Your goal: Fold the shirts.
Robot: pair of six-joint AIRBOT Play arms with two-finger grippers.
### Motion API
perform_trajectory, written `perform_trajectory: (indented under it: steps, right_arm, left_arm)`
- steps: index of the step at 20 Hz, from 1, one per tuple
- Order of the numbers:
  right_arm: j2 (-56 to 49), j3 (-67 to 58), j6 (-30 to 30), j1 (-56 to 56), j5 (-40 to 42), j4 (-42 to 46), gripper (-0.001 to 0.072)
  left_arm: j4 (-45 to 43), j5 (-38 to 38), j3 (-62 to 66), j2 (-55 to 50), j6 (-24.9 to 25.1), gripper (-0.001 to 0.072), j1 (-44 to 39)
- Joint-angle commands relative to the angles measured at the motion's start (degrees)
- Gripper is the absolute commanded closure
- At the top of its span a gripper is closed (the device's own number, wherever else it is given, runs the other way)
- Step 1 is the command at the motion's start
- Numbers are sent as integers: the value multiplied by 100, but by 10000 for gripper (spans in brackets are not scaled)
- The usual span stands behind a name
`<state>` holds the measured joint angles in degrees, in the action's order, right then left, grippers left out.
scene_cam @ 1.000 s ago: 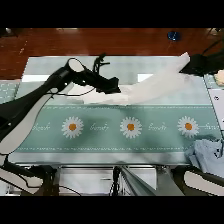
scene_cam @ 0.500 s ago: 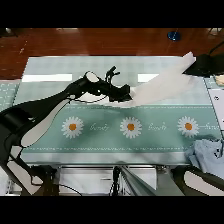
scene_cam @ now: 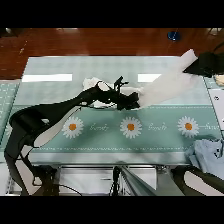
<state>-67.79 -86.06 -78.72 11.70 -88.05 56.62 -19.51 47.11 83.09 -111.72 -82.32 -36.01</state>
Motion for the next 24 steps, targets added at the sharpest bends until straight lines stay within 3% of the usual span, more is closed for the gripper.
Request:
perform_trajectory:
  steps: [1, 6, 11, 17, 20, 24]
  right_arm:
    - [15, -4, -11, -2, -111, 55, 689]
    - [15, -4, -68, -4, -52, -31, 690]
    - [-92, 0, -350, -787, 553, 24, 689]
    - [-870, 0, -874, -2326, 1716, 179, 689]
    - [-1366, 0, -1102, -2940, 2621, 177, 689]
    - [-2076, 0, -1408, -3528, 3685, 22, 689]
  left_arm:
    - [133, -98, 4, 286, 424, 676, 328]
    - [-70, 476, 4, 1753, 1239, 676, 1895]
    - [-831, 1058, 4, 3532, 1386, 675, 3779]
    - [-890, 2575, 4, 4817, 1683, 674, 5895]
    - [-975, 2997, -2, 5154, 1744, 674, 6472]
    - [-1106, 3132, -2, 5346, 1784, 675, 6474]
